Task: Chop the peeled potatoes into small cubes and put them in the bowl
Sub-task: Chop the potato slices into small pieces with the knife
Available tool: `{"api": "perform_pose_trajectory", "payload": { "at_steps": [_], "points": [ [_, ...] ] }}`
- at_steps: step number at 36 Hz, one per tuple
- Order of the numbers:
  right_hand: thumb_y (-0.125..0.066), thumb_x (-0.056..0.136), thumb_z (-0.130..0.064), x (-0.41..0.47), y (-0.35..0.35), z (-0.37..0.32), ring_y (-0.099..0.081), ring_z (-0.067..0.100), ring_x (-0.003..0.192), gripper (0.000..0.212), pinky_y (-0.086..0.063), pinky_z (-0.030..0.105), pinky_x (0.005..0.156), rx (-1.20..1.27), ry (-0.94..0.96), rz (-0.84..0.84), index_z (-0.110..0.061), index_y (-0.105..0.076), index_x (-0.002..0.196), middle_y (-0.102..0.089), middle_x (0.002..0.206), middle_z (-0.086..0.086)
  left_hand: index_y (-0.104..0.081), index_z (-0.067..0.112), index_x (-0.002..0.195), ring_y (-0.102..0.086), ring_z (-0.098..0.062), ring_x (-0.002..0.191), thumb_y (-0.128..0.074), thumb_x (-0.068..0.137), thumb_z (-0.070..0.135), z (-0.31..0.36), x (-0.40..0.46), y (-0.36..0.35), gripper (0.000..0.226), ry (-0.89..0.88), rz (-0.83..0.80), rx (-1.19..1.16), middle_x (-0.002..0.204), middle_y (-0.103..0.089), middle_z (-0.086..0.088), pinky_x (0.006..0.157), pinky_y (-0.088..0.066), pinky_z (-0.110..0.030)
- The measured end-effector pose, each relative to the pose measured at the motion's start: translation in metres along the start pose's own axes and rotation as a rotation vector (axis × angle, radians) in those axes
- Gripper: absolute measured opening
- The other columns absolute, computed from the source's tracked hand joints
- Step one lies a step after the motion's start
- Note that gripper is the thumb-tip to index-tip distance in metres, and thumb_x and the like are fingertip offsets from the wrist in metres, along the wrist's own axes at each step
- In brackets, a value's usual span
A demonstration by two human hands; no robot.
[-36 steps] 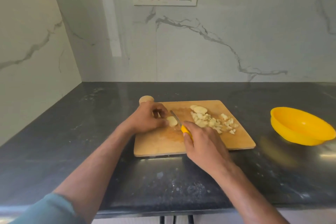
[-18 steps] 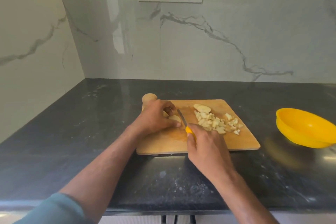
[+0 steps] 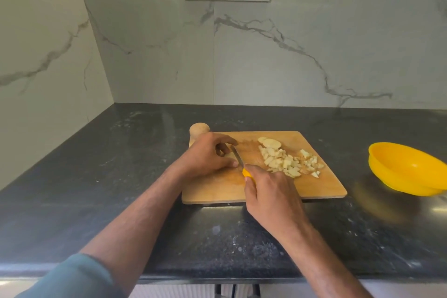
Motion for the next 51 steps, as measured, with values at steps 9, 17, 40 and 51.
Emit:
{"api": "perform_pose_trajectory", "payload": {
  "at_steps": [9, 17, 40, 51],
  "points": [
    [-0.057, 0.097, -0.024, 0.000, 0.001, -0.001, -0.039, 0.006, 0.053, 0.026, -0.015, 0.007, 0.048, -0.046, -0.013, 0.014, -0.019, -0.069, 0.119, -0.068, 0.068, -0.006, -0.073, 0.021, 0.122, -0.064, -0.009, 0.095, -0.090, 0.076, 0.027, -0.001, 0.000, -0.001, 0.050, -0.005, 0.000, -0.024, 0.099, -0.071, 0.001, 0.087, -0.056, -0.030],
    [-0.051, 0.100, -0.026, 0.002, -0.001, -0.003, -0.045, 0.005, 0.055, 0.029, -0.022, 0.010, 0.049, -0.046, -0.002, -0.012, -0.019, -0.065, 0.125, -0.062, 0.070, -0.008, -0.076, 0.022, 0.117, -0.059, -0.002, 0.092, -0.086, 0.082, 0.023, 0.003, 0.000, -0.004, 0.037, -0.054, -0.055, 0.006, 0.096, -0.065, 0.018, 0.080, -0.050, -0.021],
    [-0.051, 0.101, -0.028, -0.011, 0.005, -0.005, -0.064, 0.010, 0.082, 0.036, -0.051, 0.022, 0.076, -0.005, -0.004, -0.068, -0.022, -0.057, 0.137, -0.072, 0.100, -0.006, -0.071, 0.037, 0.113, -0.051, 0.002, 0.089, -0.075, 0.092, 0.034, -0.008, 0.011, -0.013, 0.022, -0.074, -0.193, 0.156, 0.098, -0.051, 0.018, 0.079, -0.040, -0.022],
    [-0.061, 0.095, -0.017, -0.034, 0.043, 0.015, -0.063, 0.003, 0.062, 0.025, -0.050, 0.018, 0.058, 0.158, -0.062, 0.064, -0.017, -0.073, 0.117, -0.076, 0.088, -0.005, -0.068, 0.034, 0.119, -0.057, -0.006, 0.098, -0.075, 0.091, 0.037, -0.011, 0.007, -0.014, 0.029, -0.069, -0.157, 0.112, 0.110, -0.058, 0.007, 0.088, -0.052, -0.031]
  ]
}}
Point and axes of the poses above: each hand's wrist, its own x-axis towards the middle knuckle, its own y-axis out of the back of the hand, z = x × y, the point moved 6 cm from there along x, towards the middle knuckle
